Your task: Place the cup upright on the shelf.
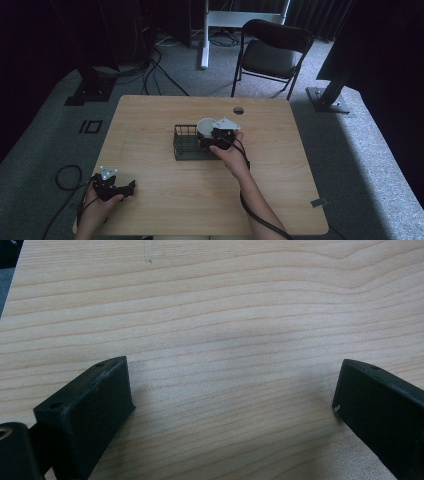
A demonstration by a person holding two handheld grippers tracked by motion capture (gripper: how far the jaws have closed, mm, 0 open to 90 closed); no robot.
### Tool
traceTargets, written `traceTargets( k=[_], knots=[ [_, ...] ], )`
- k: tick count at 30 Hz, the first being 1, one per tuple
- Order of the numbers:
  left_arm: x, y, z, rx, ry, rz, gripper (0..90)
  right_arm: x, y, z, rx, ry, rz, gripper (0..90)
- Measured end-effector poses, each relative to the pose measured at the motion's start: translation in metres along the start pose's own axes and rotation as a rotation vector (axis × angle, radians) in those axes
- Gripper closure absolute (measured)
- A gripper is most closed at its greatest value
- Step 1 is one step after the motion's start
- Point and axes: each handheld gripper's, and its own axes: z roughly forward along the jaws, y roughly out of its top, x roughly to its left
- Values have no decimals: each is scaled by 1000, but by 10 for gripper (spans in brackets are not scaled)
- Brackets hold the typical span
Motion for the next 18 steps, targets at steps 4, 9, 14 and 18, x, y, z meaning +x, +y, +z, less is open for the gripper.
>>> traceTargets(
  k=[4, 9, 14, 18],
  knots=[
    [0, 0, 0, 0, 0, 0, 28, 1, -2, 0, -13, -3, -15, 196],
    [0, 0, 0, 0, 0, 0, 28, 2, -2, -1, -17, 12, -57, 152],
    [0, 0, 0, 0, 0, 0, 28, 0, -2, -5, -27, 23, -24, 124],
    [0, 0, 0, 1, 0, 0, 28, -1, -1, -10, -34, 21, -11, 123]
  ],
)
